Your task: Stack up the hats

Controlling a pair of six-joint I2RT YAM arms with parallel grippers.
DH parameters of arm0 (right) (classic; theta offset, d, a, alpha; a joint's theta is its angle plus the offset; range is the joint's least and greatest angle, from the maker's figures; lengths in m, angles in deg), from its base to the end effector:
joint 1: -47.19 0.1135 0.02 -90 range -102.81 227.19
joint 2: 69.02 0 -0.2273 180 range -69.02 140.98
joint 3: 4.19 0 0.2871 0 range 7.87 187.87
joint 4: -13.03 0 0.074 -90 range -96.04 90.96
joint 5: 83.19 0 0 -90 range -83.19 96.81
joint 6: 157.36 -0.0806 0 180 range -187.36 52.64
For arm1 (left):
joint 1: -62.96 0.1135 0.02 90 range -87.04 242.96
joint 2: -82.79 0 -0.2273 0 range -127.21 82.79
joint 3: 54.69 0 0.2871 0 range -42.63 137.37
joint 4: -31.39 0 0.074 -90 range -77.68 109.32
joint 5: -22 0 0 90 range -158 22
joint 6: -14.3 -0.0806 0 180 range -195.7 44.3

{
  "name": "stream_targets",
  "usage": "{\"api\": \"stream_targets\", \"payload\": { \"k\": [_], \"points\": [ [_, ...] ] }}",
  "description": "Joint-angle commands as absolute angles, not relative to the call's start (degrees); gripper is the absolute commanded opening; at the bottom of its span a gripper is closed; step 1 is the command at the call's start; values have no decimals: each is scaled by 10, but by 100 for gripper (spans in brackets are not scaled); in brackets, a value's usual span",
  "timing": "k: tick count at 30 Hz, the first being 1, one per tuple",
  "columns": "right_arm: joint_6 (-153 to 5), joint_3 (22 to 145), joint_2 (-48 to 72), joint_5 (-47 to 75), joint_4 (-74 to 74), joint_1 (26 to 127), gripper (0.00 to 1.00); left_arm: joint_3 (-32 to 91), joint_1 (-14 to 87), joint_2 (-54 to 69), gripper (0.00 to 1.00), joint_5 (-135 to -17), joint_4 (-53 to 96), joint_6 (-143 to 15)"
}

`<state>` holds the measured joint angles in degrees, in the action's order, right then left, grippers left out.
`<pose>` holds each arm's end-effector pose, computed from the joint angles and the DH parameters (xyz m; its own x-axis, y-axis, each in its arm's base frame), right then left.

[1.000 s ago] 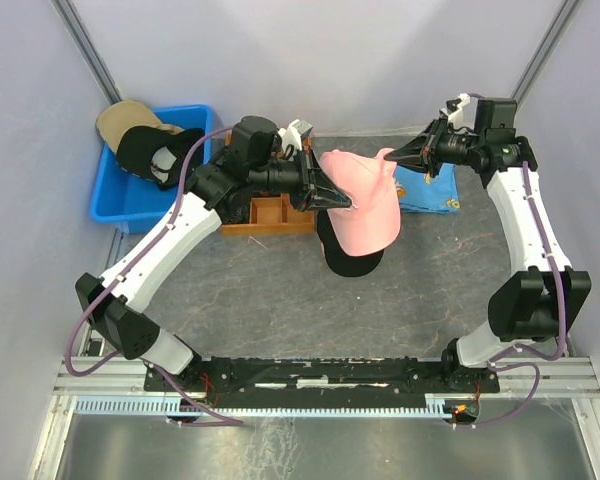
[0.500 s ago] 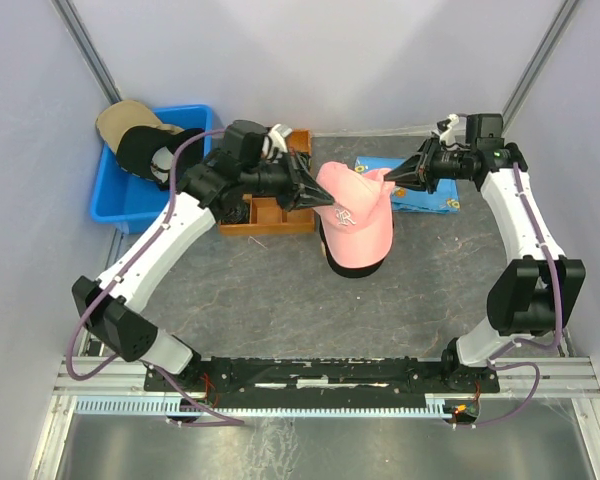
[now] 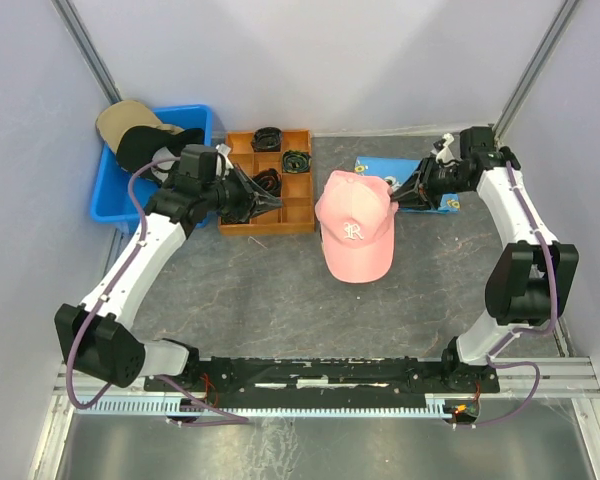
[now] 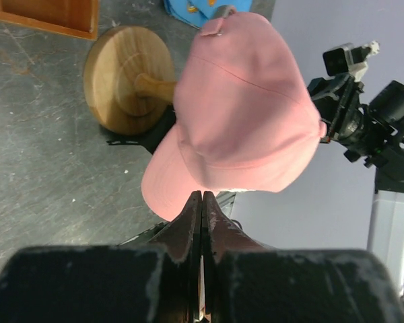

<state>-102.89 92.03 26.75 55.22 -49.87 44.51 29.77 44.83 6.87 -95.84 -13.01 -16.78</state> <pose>0.3913 0.0420 0.2289 -0.9035 0.4285 0.0089 0.2587 0.5287 0.8084 0.3365 -0.1498 0.2915 -0.8311 -0.5247 -0.1841 -0.1491 0.5291 -0.8353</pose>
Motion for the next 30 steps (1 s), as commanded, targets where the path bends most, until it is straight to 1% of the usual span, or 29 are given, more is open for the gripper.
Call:
{"api": "stream_targets", "payload": {
  "k": [1, 13, 23, 27, 30],
  "points": [
    [-982, 911, 272, 513, -514, 444, 35, 270, 447, 72, 3, -955, -65, -186],
    [-977, 864, 267, 438, -473, 443, 39, 219, 441, 25, 3, -989, 35, -176],
    [-981, 856, 204, 406, -501, 439, 46, 192, 426, 1, 3, -1003, 110, -139],
    [-990, 821, 181, 397, -515, 428, 47, 176, 426, -1, 3, -1003, 113, -143],
    [-1001, 773, 152, 421, -504, 413, 47, 150, 425, 6, 4, -1006, 119, -145]
  ]
}}
